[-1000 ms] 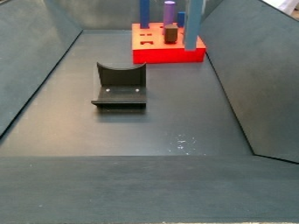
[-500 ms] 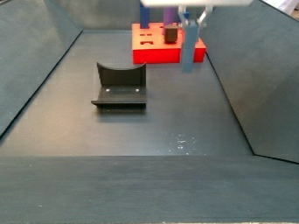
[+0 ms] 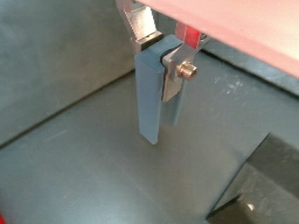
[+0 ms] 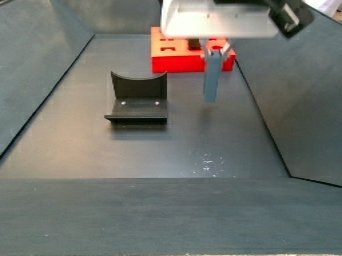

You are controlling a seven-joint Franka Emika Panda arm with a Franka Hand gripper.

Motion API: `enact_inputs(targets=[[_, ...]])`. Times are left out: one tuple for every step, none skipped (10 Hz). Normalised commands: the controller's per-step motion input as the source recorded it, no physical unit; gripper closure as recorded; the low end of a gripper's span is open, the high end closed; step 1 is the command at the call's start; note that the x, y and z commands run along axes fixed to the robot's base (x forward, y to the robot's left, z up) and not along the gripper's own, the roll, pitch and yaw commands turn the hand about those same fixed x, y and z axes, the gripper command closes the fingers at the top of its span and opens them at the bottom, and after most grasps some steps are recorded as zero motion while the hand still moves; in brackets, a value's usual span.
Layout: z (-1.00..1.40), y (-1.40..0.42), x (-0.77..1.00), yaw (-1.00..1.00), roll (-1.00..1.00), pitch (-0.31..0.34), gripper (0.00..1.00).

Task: Pick up the arch object. Move up. Place the arch object on the fixture. Regrasp the arch object. Rotate the arch object. Move to above the board. Insert the arch object.
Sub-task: Rotate the arch object.

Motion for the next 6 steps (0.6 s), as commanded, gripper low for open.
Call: enact_inputs(targets=[[-0.54,0.01,0.03,-0.01,-0.15,-0.056,1.00],[-0.45,0.01,0.03,-0.01,-0.15,-0.054,1.00],[-0.26,0.01,0.03,-0.01,-0.16,-0.048,1.00],[-0.22,0.01,0.02,-0.01,-0.16,-0.035,1.00],[-0.23,0.00,0.01,-0.01,-0.16,-0.029,1.00],[-0.23,0.01,0.01,-0.01,-0.16,-0.030,1.00]])
